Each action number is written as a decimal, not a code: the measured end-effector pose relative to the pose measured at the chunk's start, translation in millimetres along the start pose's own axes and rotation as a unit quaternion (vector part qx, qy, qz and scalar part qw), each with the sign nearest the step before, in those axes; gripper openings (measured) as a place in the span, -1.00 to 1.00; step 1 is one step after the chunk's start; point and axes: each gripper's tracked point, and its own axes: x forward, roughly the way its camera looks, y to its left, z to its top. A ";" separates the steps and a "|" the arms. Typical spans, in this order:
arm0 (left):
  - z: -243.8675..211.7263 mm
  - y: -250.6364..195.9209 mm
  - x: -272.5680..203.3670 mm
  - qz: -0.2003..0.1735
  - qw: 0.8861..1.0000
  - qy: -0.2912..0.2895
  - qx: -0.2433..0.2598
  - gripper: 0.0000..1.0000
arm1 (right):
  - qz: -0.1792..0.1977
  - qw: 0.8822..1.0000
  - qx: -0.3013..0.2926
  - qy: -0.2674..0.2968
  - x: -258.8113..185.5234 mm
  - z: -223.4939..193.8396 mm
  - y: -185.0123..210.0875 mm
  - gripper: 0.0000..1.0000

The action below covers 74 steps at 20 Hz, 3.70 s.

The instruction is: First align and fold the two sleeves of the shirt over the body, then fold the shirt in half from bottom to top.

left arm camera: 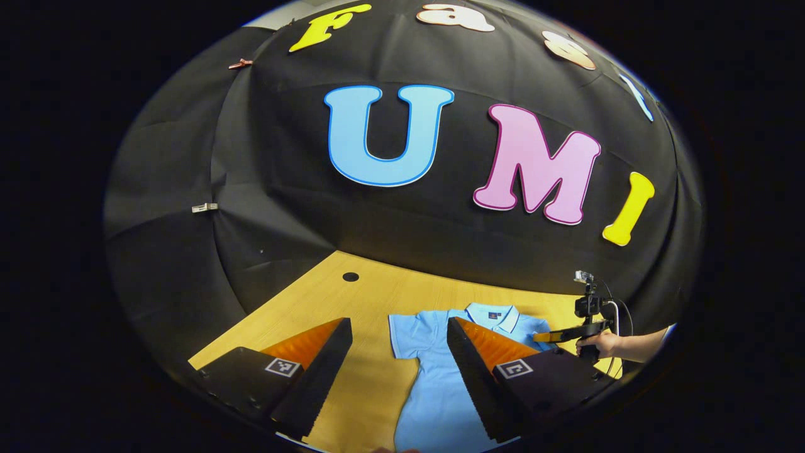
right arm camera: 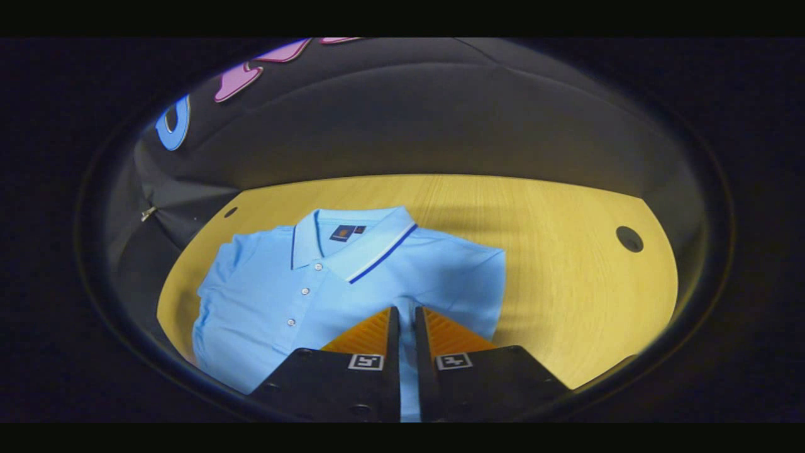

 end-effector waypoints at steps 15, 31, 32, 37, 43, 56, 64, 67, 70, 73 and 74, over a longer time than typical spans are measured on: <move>-39.4 -7.4 174.0 -0.059 0.994 0.077 0.053 0.94 | 0.048 0.995 -0.036 -0.076 -123.0 17.1 30.7 0.96; -188.4 -10.8 304.9 -0.046 0.947 0.297 0.115 0.94 | 0.008 0.998 0.020 -0.052 -156.6 -46.1 -45.7 0.96; -185.3 -11.1 306.5 -0.049 0.950 0.284 0.117 0.93 | 0.012 0.998 0.022 -0.052 -154.2 -44.8 -43.5 0.96; -185.5 -24.5 307.3 -0.071 0.951 0.283 0.106 -0.26 | 0.022 0.998 0.019 -0.049 -145.2 -43.1 -37.3 0.96; -182.6 -39.4 303.9 -0.086 0.948 0.282 0.119 -0.87 | 0.021 0.998 0.025 -0.059 -151.6 -38.5 -37.9 0.96; -181.7 -147.6 273.5 -0.204 0.920 0.295 0.157 -0.85 | 0.019 0.997 0.015 -0.070 -171.6 -36.7 -28.6 0.96; -187.6 -171.3 244.9 -0.225 0.913 0.323 0.108 0.55 | 0.030 0.997 0.021 -0.069 -181.5 -49.8 -24.8 0.96; -165.4 -158.6 210.4 -0.231 0.915 0.315 0.096 0.62 | 0.044 0.996 0.033 -0.071 -191.5 -53.3 -13.5 0.96; -156.6 -131.7 161.2 -0.239 0.917 0.303 0.105 0.65 | 0.051 0.995 0.037 -0.072 -204.7 -67.4 0.7 0.96; -169.3 -105.2 100.2 -0.252 0.910 0.317 0.086 0.66 | 0.059 0.995 0.049 -0.063 -218.0 -93.8 20.0 0.96; -177.3 -97.0 84.0 -0.256 0.908 0.321 0.080 0.66 | 0.059 0.995 0.056 -0.061 -222.0 -103.1 25.7 0.96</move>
